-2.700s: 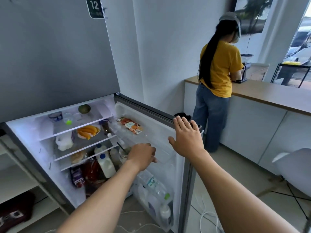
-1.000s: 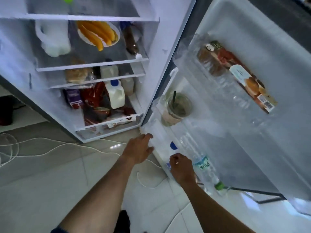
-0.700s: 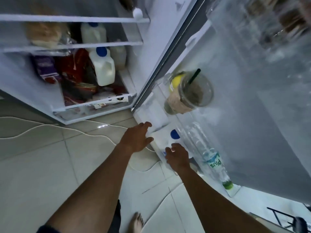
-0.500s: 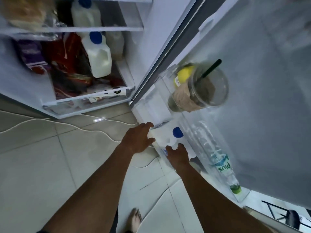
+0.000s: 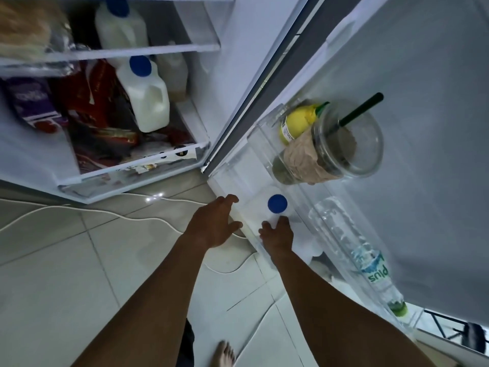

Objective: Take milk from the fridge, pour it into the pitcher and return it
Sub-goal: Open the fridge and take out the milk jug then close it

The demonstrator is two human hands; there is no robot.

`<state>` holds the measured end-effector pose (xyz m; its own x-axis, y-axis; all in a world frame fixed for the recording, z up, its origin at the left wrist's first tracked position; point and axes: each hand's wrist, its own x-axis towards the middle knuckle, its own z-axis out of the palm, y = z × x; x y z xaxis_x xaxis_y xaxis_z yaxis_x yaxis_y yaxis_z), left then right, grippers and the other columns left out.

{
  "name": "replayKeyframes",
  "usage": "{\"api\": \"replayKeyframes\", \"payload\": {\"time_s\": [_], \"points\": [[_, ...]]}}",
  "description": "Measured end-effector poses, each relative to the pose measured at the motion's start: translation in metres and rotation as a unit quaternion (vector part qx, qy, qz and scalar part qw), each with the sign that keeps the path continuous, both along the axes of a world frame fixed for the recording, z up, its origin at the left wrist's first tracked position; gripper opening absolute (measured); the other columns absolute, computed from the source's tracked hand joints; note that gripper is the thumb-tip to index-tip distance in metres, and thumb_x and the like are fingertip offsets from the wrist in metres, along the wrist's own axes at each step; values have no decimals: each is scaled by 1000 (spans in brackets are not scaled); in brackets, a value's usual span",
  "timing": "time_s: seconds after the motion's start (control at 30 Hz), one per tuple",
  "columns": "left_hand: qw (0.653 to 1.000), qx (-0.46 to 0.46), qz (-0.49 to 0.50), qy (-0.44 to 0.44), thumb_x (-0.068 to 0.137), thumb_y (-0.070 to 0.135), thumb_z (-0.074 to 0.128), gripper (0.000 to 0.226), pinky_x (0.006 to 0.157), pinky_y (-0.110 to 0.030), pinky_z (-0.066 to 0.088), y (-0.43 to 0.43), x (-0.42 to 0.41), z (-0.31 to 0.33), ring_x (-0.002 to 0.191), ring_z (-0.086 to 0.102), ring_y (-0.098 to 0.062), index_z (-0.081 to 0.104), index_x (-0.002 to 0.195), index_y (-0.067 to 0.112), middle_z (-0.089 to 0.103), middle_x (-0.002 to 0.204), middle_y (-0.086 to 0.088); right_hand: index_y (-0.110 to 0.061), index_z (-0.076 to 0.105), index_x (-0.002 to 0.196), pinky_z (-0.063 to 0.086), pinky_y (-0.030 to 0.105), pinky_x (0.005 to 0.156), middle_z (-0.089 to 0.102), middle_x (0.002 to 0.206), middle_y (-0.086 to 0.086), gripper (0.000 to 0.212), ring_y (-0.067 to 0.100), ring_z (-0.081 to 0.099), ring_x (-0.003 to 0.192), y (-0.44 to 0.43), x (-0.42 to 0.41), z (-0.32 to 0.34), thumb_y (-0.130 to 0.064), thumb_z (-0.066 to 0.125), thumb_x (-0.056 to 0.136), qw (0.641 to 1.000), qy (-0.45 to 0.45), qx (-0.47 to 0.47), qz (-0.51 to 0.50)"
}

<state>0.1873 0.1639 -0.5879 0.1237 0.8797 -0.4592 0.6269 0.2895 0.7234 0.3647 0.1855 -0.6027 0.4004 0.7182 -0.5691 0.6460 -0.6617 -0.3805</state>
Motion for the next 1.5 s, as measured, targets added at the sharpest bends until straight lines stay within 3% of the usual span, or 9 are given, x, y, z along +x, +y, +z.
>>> {"api": "replayKeyframes", "payload": {"time_s": [0.2,0.4,0.53,0.77,0.87,1.0,1.2,1.33,1.5], "points": [[999,-21,2,30,91,39,66,61,99,-39,45,-18,-21,6,121,56,-26,37,144,25,55,134,-4,-8,50,116,48,43,99,63,118,15,26,32,61,109,-16,-27,29,-15,58,92,991,-28,100,90],[997,-42,58,27,89,40,69,66,101,-36,44,-40,-52,36,123,54,-23,37,145,26,53,139,-3,-15,54,119,50,42,99,66,119,6,32,25,62,111,-25,-46,79,-15,64,89,967,14,147,206],[995,-56,76,38,82,42,76,86,105,-36,42,-59,-67,58,134,47,-21,27,151,28,42,151,-1,-10,53,125,46,39,102,63,126,8,36,28,59,117,-20,-57,118,-21,62,91,958,15,141,250],[983,-5,181,0,52,57,87,125,109,-47,42,-99,-85,138,141,39,-23,17,153,30,32,158,5,-16,54,118,50,33,94,65,108,3,34,22,63,99,-47,-99,197,-26,62,87,927,94,115,344],[967,66,244,-44,47,56,88,120,104,-48,47,-118,-88,172,132,48,-19,24,147,39,44,148,11,-16,57,98,55,35,86,65,91,2,20,20,62,84,-55,-110,241,-25,65,82,901,132,134,391],[945,126,294,-63,59,32,93,110,100,-38,47,-141,-73,224,125,50,-12,23,144,39,46,139,16,-13,58,85,53,33,65,56,70,-3,15,14,55,64,-55,-104,305,-24,66,78,867,147,180,441],[923,195,329,-43,57,32,83,106,96,-36,44,-147,-34,300,119,48,-13,23,144,28,45,136,9,-15,61,93,59,41,69,64,83,3,16,22,67,74,-64,-76,389,-22,67,79,839,166,214,472],[899,256,351,-52,67,18,82,80,92,-31,42,-147,0,354,116,52,-14,36,132,30,50,127,9,-7,64,90,50,35,63,67,84,8,18,22,61,71,-69,-42,452,-23,64,82,810,122,279,501],[885,288,361,-60,57,44,74,76,91,-45,55,-145,34,410,105,64,-17,47,125,26,64,116,6,-14,61,85,35,31,56,53,69,-4,22,20,50,70,-78,7,504,-36,61,87,794,91,342,494]]}}
